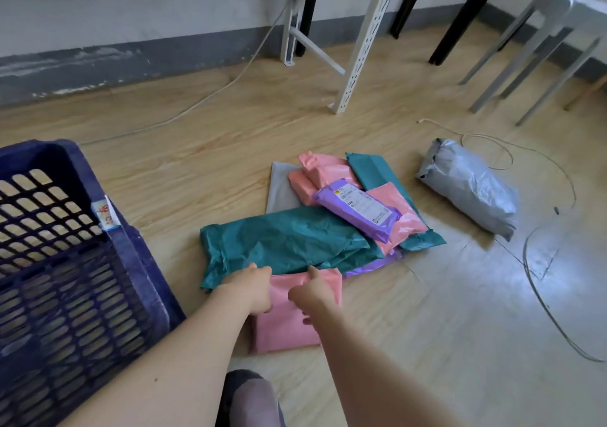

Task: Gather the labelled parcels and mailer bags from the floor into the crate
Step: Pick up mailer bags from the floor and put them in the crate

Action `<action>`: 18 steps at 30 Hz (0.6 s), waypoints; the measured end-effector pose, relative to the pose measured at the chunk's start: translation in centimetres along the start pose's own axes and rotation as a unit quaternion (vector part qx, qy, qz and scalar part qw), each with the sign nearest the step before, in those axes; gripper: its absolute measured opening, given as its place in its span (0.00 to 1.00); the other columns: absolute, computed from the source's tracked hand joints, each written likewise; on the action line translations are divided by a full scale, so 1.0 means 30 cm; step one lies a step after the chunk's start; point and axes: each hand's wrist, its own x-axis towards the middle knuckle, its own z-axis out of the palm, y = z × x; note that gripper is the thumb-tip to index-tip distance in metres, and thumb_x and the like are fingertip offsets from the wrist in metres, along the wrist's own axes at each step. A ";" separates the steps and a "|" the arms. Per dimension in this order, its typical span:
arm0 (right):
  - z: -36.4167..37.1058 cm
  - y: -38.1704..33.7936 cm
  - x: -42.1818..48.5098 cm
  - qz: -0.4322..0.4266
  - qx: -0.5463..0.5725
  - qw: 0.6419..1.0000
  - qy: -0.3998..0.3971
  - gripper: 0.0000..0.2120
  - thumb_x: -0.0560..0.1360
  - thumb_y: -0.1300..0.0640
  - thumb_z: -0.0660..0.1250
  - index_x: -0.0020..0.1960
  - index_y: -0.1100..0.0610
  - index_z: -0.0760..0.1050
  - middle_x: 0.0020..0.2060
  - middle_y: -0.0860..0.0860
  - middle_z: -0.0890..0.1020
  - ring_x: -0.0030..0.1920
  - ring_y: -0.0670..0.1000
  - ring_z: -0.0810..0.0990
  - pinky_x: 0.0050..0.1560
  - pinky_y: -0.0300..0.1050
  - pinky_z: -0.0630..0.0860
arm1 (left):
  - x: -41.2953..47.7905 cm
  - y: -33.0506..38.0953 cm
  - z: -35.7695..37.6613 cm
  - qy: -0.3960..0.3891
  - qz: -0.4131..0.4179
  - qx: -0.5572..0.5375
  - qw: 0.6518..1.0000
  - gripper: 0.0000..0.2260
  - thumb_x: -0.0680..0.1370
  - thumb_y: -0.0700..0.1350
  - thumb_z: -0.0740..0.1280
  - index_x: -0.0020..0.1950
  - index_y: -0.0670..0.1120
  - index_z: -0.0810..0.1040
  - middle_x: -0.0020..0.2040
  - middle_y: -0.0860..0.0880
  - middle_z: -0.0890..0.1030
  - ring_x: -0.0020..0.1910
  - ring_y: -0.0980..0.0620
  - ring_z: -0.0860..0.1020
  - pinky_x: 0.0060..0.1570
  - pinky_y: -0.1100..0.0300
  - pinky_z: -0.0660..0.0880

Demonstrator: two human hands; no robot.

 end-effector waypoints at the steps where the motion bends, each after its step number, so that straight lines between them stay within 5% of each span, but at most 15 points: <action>1: -0.002 0.003 0.004 0.001 0.008 1.000 -0.001 0.35 0.76 0.63 0.57 0.78 0.49 0.46 0.42 0.49 0.77 0.45 0.50 0.74 0.58 0.47 0.77 | 0.009 0.002 0.011 -0.009 -0.007 -0.004 1.000 0.26 0.74 0.46 0.65 0.71 0.48 0.64 0.67 0.46 0.66 0.62 0.44 0.72 0.60 0.52 0.72; 5: -0.013 0.022 0.001 -0.011 0.016 1.000 -0.018 0.38 0.75 0.65 0.57 0.78 0.48 0.43 0.51 0.53 0.79 0.43 0.50 0.74 0.53 0.46 0.77 | 0.039 0.012 0.039 0.013 -0.026 -0.029 0.999 0.25 0.74 0.42 0.64 0.71 0.46 0.62 0.66 0.44 0.66 0.62 0.42 0.72 0.59 0.52 0.72; 9: -0.020 0.042 0.020 -0.005 0.034 0.999 -0.020 0.37 0.75 0.63 0.58 0.77 0.46 0.47 0.40 0.49 0.73 0.41 0.51 0.74 0.50 0.45 0.77 | 0.054 0.013 0.035 0.066 -0.036 -0.033 0.997 0.14 0.74 0.35 0.60 0.59 0.44 0.74 0.59 0.44 0.75 0.56 0.45 0.75 0.56 0.54 0.75; 12: -0.025 0.057 0.024 -0.014 0.043 0.999 0.014 0.34 0.73 0.65 0.60 0.76 0.46 0.56 0.58 0.49 0.66 0.41 0.54 0.79 0.44 0.47 0.82 | 0.055 0.009 0.045 0.079 -0.049 -0.030 0.995 0.14 0.73 0.33 0.59 0.54 0.44 0.77 0.54 0.45 0.78 0.53 0.46 0.77 0.54 0.54 0.76; 14: -0.020 0.064 0.023 -0.025 0.037 0.999 0.025 0.34 0.72 0.66 0.60 0.74 0.45 0.61 0.66 0.47 0.59 0.37 0.54 0.81 0.37 0.45 0.82 | 0.046 0.012 0.055 0.077 -0.050 -0.016 0.996 0.15 0.74 0.33 0.59 0.57 0.44 0.76 0.55 0.45 0.77 0.53 0.46 0.77 0.54 0.55 0.76; 18: -0.012 0.074 0.011 -0.046 0.019 0.999 0.017 0.35 0.70 0.66 0.60 0.73 0.44 0.62 0.60 0.47 0.60 0.42 0.55 0.83 0.36 0.44 0.81 | 0.029 0.005 0.069 0.053 -0.071 0.001 0.996 0.19 0.76 0.37 0.59 0.67 0.45 0.68 0.63 0.43 0.69 0.61 0.42 0.73 0.58 0.53 0.73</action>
